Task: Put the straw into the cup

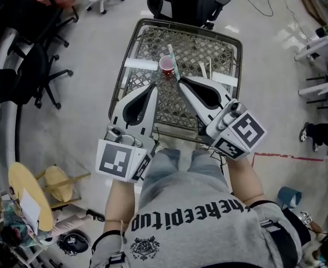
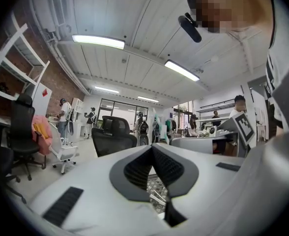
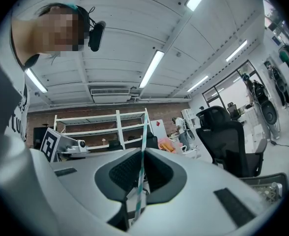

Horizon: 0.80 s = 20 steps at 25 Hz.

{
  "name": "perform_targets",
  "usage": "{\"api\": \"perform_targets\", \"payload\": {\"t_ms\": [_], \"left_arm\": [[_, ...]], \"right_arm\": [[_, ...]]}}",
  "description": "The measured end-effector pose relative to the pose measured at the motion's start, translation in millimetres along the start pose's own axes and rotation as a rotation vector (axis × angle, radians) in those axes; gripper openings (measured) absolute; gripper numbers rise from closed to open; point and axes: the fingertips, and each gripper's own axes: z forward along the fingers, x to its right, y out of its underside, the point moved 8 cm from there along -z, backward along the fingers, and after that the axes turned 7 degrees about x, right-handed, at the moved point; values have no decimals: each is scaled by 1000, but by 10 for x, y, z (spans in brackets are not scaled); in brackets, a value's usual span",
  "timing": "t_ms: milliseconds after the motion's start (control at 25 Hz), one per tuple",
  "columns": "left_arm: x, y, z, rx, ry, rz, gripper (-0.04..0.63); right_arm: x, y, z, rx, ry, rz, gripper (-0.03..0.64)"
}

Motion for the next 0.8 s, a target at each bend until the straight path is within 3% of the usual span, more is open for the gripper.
{"api": "perform_targets", "payload": {"t_ms": [320,800], "left_arm": [[-170,11,-107,-13,73,-19,25],[-354,105,-202,-16,83,-55,25]], "right_arm": [[-154,68,64,12,83,-5,35],[-219,188,160,-1,121,-14,34]]}}
